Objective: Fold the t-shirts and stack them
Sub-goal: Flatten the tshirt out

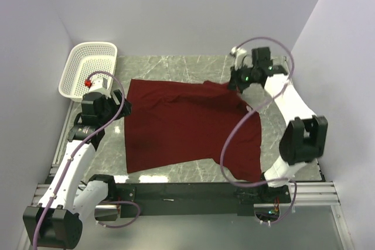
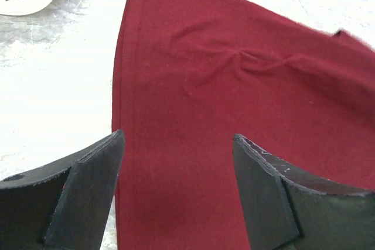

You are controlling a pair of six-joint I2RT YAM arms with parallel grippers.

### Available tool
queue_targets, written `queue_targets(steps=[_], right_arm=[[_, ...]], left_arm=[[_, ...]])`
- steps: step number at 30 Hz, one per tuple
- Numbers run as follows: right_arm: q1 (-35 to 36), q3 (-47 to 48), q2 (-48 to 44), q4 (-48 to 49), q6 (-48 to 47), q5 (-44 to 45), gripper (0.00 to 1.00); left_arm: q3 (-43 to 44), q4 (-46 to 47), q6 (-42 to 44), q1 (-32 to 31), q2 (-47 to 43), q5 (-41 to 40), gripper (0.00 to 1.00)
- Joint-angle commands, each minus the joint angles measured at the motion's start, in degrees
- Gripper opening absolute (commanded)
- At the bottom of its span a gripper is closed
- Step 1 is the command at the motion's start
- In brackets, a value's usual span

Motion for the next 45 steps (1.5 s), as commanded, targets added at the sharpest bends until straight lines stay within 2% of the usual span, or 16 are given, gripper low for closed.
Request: queue_targets(steps=[1,4,8,11,13,15,16,18,19,21,22,23,24,29,36,45], right_arm=[[4.8,-10.9,-4.1,-6.1,-14.4,-3.3,0.0],[9.9,-21.9,-7.5,-15.3,-26.7,-4.0,0.02],[10.1,-32.5,-12.8,-17.3,-30.5,-2.9,0.52],[4.6,-34.4,-20.7,-15.6,-28.9,-3.1,0.71],[-0.9,-32.2,-25.4,-13.0,-25.7,-4.8,0.8],[-3.7,-31.2,-28.7,-7.1,-20.5,-3.7,0.96],[-5.6,-32.0,-29.8,2.3,-12.8,-1.5,1.0],[-5.9,-35.4,-30.3,12.8,-1.6,5.5,1.0],[-7.5,-35.1,-28.6,14.2,0.6,2.6,1.0],[-7.6,-27.8,-18.1,10.1,2.8,-1.6,0.79],[-7.6,-24.2,-13.7,3.9,4.2,-5.3,0.67],[-8.0,-18.3,-9.6,1.7,4.7,-6.4,0.52],[-8.2,-16.5,-3.2,1.1,6.0,-6.4,0.52],[-9.4,-9.3,8.1,4.7,12.7,1.3,0.52],[-9.7,-3.8,15.9,4.7,14.3,8.7,0.52],[-9.6,1.1,23.4,2.7,15.1,9.8,0.51]], left_arm=[[-0.3,2.1,-0.3,0.2,-1.4,1.4,0.8],[-0.2,2.1,-0.2,0.2,-1.5,1.8,0.8],[-0.4,2.1,-0.2,0.2,-1.5,2.4,0.8],[-0.4,2.5,-0.2,0.2,-1.3,3.2,0.8],[-0.3,2.5,-0.2,0.1,-1.1,3.5,0.8],[-0.2,2.6,-0.1,0.2,-0.8,3.8,0.8],[-0.2,2.6,-0.1,0.2,-0.8,3.6,0.8],[-0.2,2.7,-0.1,0.2,-1.0,3.8,0.8],[-0.3,2.6,0.0,0.2,-1.1,3.7,0.8],[-0.4,2.5,-0.1,0.2,-1.5,3.6,0.8],[-0.4,2.5,0.0,0.2,-1.5,3.6,0.8],[-0.3,2.6,0.0,0.2,-1.5,3.7,0.8],[-0.4,2.8,0.0,0.2,-1.5,3.6,0.8],[0.1,2.7,0.5,0.2,-0.6,3.7,0.8],[0.2,2.9,0.8,0.2,0.5,4.6,0.79],[0.1,2.9,0.9,0.2,1.4,4.6,0.79]])
